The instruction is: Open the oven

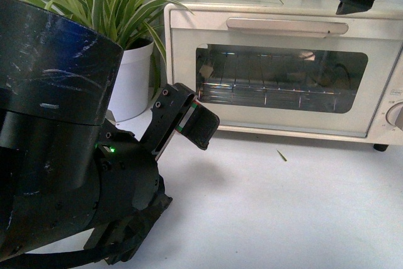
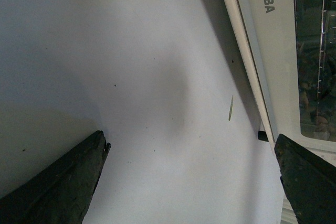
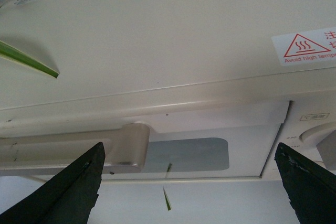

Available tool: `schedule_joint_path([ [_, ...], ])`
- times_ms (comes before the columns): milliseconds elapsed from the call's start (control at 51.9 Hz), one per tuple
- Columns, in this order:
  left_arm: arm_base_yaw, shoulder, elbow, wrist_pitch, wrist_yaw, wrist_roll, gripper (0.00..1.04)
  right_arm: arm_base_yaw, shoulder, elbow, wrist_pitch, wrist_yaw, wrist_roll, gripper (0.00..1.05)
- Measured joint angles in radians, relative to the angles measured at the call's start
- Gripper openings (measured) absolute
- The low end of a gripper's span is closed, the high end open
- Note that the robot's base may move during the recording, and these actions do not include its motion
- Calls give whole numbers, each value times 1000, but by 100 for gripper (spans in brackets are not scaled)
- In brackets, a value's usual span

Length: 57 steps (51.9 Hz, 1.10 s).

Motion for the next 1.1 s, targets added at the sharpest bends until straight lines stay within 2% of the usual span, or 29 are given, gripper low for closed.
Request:
schedule_joint_path([
  [385,8,-2,0,0,0,0,98,11,66,51,-19,33,3,95],
  [616,8,-2,0,0,0,0,98,11,68,50,-34,6,-29,95],
  [867,9,-2,-2,1,0,0,98,27,-23,-101,71,-6,-140,95],
  [1098,10,-2,-4,3,0,0,98,51,-109,-274,157,-35,-170,95],
])
